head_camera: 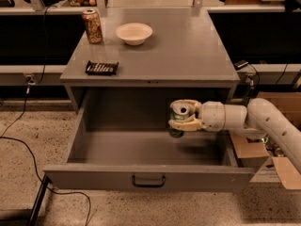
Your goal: Place green can into top drawer
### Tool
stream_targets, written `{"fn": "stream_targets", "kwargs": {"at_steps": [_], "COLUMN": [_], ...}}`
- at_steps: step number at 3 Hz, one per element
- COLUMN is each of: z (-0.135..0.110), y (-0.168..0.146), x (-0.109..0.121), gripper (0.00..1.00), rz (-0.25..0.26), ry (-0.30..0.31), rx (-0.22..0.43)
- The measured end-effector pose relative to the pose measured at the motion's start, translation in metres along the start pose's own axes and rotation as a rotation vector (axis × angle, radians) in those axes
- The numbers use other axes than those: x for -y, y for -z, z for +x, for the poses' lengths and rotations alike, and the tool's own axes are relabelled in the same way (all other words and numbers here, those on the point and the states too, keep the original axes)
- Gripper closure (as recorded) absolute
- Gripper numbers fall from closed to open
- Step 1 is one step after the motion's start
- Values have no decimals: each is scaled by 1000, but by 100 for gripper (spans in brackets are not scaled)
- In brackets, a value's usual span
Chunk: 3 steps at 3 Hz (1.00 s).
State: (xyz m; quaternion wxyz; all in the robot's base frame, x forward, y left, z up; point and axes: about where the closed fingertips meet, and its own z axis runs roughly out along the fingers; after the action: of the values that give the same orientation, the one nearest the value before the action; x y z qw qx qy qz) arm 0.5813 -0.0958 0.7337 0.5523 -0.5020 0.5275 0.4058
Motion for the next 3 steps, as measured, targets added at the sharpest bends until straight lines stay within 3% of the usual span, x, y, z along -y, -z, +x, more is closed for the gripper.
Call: {"fn": "stream_targets", "kwargs": {"at_steps": [1,2,3], "z": [14,30,42], "y": [1,-2,-2], "x": [-2,-15,-27], "gripper": [100,100,83], "rz": [-1,-35,-62], "ry": [-32,-88,-119], "rx": [-61,-134,-136]}}
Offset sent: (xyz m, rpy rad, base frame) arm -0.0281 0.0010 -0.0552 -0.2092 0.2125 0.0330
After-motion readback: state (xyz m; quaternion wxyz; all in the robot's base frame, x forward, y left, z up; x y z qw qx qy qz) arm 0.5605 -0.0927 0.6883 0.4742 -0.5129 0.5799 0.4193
